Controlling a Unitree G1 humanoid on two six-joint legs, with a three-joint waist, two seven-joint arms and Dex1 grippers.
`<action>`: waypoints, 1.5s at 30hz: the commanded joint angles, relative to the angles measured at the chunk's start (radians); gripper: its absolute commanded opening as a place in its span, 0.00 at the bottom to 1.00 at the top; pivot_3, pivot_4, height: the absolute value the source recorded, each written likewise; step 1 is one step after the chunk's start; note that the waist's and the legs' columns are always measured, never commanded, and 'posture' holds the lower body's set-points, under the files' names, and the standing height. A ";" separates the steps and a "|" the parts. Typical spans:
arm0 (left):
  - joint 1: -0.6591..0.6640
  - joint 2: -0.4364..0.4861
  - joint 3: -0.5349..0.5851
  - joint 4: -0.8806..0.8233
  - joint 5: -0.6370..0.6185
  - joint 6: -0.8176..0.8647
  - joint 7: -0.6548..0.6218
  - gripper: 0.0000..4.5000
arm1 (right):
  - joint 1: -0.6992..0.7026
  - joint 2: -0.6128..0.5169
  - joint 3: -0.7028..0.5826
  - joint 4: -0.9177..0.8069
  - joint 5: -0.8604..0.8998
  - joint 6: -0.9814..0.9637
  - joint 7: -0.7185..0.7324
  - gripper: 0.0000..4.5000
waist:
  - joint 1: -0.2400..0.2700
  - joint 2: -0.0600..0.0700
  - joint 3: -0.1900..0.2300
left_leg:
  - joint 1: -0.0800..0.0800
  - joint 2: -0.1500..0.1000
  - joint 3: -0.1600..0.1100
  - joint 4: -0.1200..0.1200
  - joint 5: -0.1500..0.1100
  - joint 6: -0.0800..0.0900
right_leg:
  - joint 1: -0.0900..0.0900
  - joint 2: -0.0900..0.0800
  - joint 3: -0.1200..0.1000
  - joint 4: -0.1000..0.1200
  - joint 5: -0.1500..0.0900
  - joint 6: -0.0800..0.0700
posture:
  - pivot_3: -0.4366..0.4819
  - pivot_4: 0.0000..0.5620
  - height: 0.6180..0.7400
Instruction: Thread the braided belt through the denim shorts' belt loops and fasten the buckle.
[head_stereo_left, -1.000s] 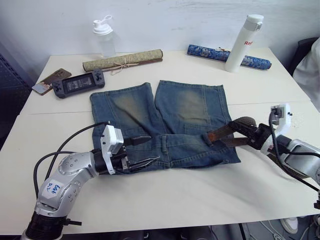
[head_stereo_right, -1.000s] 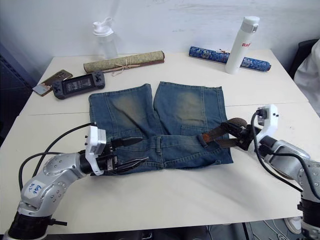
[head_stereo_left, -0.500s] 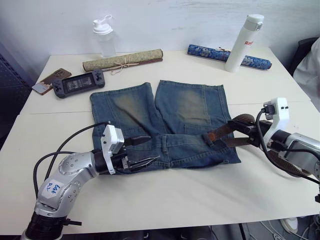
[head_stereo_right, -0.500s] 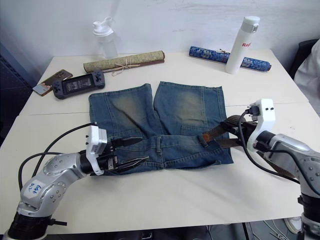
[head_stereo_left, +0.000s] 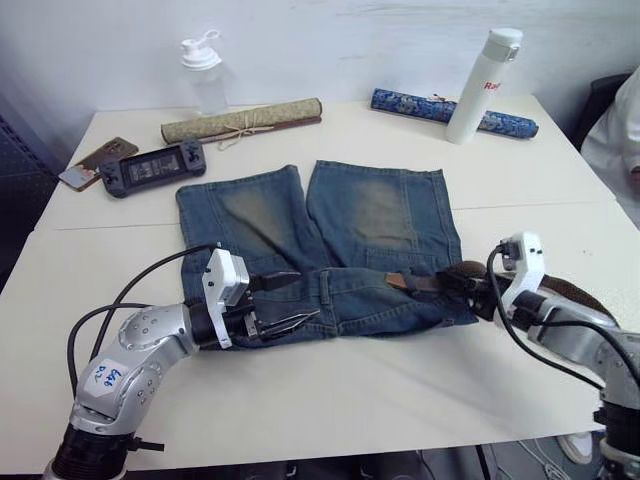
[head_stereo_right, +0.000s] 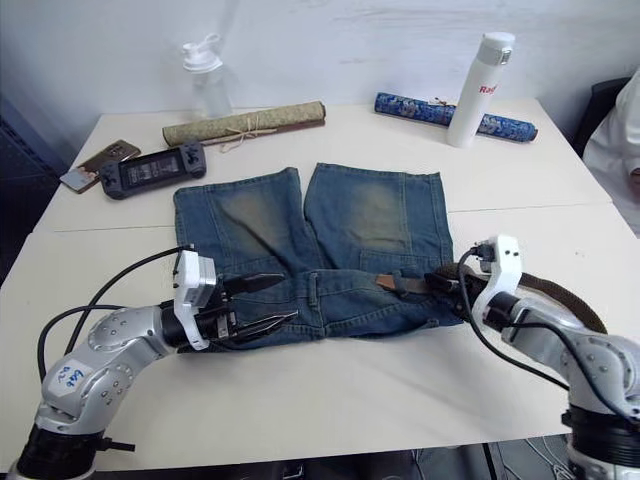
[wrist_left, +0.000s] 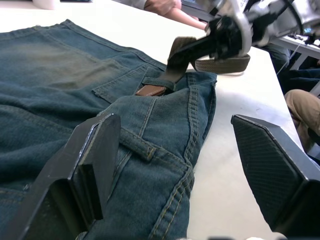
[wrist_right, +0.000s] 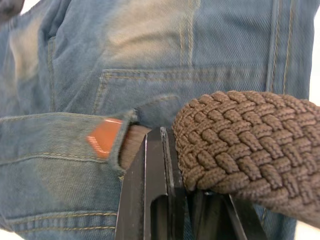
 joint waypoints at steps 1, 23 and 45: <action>-0.017 -0.005 -0.010 -0.046 0.005 -0.014 0.000 0.86 | -0.026 0.061 -0.027 0.016 0.080 0.007 -0.031 0.00 | 0.001 0.000 0.000 | 0.000 0.000 0.000 0.000 0.000 0.000 | 0.000 0.000 0.000 0.000 0.000 0.000 | 0.48 0.27 0.82; -0.279 -0.093 -0.326 0.494 0.759 -0.885 0.091 0.86 | 0.014 0.222 -0.076 0.168 0.502 -0.054 -0.200 0.00 | 0.003 0.000 0.000 | -0.001 -0.001 0.000 -0.001 0.000 0.001 | -0.001 0.000 -0.001 0.000 0.000 0.000 | 0.48 0.27 0.82; -0.384 -0.166 -0.331 0.800 0.998 -1.278 0.324 0.86 | 0.054 0.269 -0.033 0.243 0.624 -0.088 -0.054 0.00 | 0.002 0.000 0.000 | -0.001 0.001 0.000 0.000 0.000 0.002 | -0.001 -0.002 -0.003 0.002 0.000 0.000 | 0.48 0.27 0.82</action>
